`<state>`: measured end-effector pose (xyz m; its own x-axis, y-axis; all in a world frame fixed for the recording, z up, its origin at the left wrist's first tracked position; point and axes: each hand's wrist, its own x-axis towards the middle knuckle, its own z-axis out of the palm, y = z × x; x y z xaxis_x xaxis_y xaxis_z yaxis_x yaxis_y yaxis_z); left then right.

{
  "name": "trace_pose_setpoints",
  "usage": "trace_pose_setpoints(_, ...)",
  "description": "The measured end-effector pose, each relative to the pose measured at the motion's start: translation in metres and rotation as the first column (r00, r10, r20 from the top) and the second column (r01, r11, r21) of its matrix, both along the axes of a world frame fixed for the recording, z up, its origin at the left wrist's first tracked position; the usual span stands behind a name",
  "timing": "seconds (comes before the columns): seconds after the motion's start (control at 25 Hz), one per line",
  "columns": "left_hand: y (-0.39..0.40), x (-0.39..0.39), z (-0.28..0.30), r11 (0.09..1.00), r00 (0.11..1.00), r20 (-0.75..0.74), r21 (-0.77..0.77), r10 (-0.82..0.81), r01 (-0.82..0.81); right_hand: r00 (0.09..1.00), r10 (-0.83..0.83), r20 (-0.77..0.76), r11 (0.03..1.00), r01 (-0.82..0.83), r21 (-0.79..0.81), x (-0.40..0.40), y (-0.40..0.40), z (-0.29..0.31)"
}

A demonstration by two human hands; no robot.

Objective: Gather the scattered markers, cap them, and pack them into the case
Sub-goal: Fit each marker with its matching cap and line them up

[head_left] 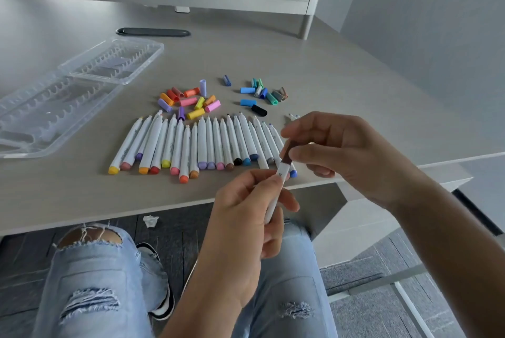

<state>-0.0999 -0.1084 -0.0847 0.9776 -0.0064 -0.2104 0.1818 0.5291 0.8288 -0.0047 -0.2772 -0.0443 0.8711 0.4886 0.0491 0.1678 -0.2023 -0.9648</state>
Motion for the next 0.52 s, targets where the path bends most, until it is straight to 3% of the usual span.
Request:
trace_pose_setpoints(0.16, -0.006, -0.008, -0.002, 0.998, 0.998, -0.061, -0.06, 0.018, -0.022, 0.989, -0.12, -0.088, 0.985, 0.13, 0.115, -0.021, 0.005, -0.017)
trace_pose_setpoints(0.32, -0.012, -0.002, 0.0, 0.995, 0.996, -0.083, -0.09, 0.041, -0.048, 0.986, -0.157, -0.048, 0.985, 0.16, 0.069, -0.021, 0.004, -0.016)
trace_pose_setpoints(0.52, -0.013, 0.005, 0.009, 0.995, 0.997, 0.002, -0.057, 0.082, -0.081, 0.983, -0.165, -0.074, 0.985, 0.168, 0.027, 0.003, 0.012, -0.001)
